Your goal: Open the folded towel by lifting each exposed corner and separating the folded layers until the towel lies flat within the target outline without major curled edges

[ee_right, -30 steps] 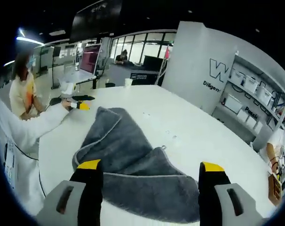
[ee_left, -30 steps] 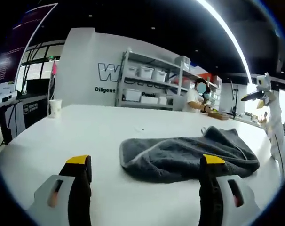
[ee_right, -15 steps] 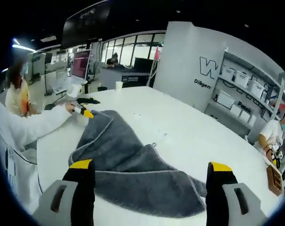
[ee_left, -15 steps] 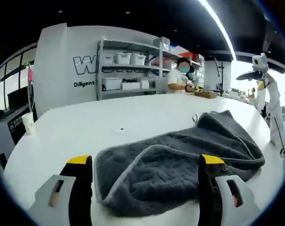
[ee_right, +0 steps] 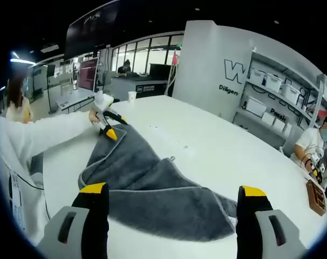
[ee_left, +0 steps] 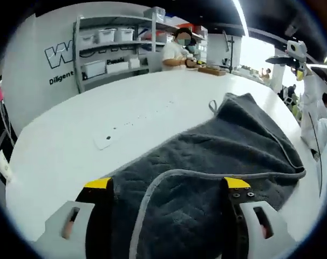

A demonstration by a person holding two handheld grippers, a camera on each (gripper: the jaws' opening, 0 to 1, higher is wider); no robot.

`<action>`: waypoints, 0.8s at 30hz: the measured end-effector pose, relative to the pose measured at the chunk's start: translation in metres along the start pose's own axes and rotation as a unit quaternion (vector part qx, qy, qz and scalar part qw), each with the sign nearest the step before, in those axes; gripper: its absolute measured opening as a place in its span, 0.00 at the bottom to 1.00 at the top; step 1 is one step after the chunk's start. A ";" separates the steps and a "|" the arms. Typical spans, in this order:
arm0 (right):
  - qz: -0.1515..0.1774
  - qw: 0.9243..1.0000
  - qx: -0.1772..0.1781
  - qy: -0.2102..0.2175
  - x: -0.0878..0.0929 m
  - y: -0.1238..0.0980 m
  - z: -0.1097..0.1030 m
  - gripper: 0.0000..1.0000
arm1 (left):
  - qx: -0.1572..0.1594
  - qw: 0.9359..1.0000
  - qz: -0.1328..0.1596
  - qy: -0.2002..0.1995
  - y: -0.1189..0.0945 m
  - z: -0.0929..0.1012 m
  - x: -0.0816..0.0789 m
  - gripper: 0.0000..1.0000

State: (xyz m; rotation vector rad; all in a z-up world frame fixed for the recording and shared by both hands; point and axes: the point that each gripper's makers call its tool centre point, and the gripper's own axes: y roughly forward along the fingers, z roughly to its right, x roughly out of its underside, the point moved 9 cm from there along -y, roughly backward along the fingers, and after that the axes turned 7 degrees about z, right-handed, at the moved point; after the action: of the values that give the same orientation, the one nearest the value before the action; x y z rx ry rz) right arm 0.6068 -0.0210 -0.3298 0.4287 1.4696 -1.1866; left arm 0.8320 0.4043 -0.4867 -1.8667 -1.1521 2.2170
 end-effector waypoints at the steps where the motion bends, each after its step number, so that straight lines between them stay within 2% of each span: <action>1: 0.001 1.000 0.002 0.002 0.000 0.000 0.001 0.99 | 0.012 1.000 -0.013 0.005 0.004 -0.001 -0.002 0.76; 5: 0.002 1.000 0.002 0.001 -0.001 0.000 0.000 0.99 | 0.044 0.998 -0.034 0.008 0.011 -0.001 -0.009 0.68; 7: 0.001 1.000 -0.002 -0.001 -0.001 0.001 -0.001 0.99 | 0.063 0.996 -0.054 0.020 0.015 -0.002 -0.013 0.59; 9: 0.000 1.000 -0.004 -0.002 -0.002 0.002 -0.002 0.99 | 0.071 0.994 -0.076 0.043 0.017 -0.003 -0.013 0.46; 10: -0.002 1.000 -0.005 -0.003 -0.001 0.003 -0.003 0.99 | 0.077 0.991 -0.094 0.056 0.019 -0.003 -0.013 0.41; 12: -0.005 1.000 -0.007 -0.005 0.000 0.004 -0.005 0.99 | 0.091 0.988 -0.107 0.060 0.022 -0.002 -0.014 0.35; 16: -0.006 1.000 -0.008 -0.007 0.000 0.004 -0.006 0.99 | 0.098 0.983 -0.127 0.094 0.022 0.004 -0.017 0.28; 24: -0.012 1.000 -0.011 -0.009 0.001 0.007 -0.008 0.99 | 0.102 0.977 -0.130 0.132 0.010 0.008 -0.020 0.09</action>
State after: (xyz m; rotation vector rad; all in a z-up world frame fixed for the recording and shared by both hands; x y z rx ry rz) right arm 0.6075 -0.0118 -0.3350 0.3856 1.4737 -1.1893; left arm 0.8354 0.3840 -0.4751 -1.7476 -1.0133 1.8102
